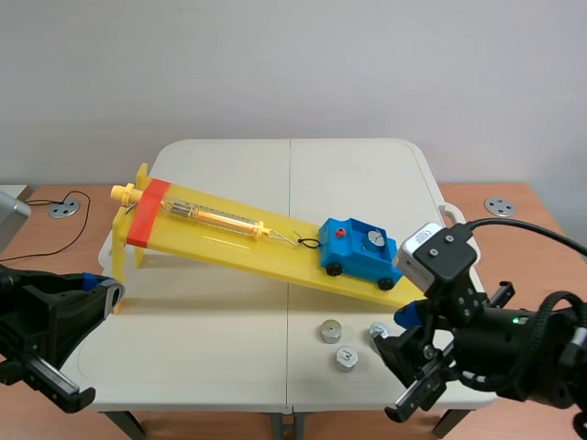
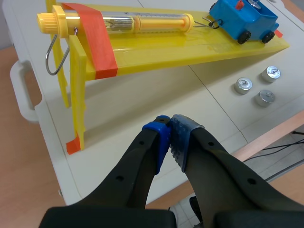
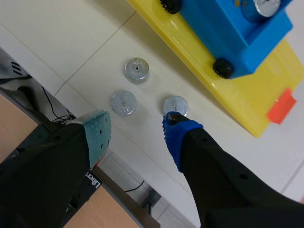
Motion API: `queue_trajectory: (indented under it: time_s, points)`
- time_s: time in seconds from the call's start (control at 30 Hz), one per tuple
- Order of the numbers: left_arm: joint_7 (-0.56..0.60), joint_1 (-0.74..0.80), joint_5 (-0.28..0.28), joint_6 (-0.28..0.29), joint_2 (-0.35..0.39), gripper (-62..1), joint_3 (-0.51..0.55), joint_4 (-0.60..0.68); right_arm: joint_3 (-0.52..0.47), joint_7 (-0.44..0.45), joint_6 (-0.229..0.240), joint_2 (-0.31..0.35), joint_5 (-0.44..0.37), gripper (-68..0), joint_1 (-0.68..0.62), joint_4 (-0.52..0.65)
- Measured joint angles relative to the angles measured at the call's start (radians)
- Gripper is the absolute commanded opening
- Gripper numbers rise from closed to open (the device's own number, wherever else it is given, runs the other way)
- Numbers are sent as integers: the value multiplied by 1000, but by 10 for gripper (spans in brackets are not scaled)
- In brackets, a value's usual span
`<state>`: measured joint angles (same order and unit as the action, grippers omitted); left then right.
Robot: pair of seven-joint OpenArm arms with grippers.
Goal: Place the four metal weights on the blue cart on the ramp.
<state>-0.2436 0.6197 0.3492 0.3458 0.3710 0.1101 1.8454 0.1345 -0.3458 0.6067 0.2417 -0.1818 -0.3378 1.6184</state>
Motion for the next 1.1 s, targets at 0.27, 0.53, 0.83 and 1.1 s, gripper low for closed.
queue_trajectory:
  time_s: [0.27, 0.53, 0.83, 1.1]
  points:
    - [0, 0, 0, 0, 0, -580, 0, 0, 69, 34, -8, -62, 31, -410, 103, -185]
    - [0, 0, 0, 0, 0, -580, 0, 0, 119, 65, -31, -98, 82, -410, 143, -282]
    - [0, 0, 0, 0, 0, -580, 0, 0, 134, 103, -76, -117, 123, -418, 143, -298]
    - [0, 0, 0, 0, 0, -580, 0, 0, 163, 114, -117, -117, 130, -418, 146, -305]
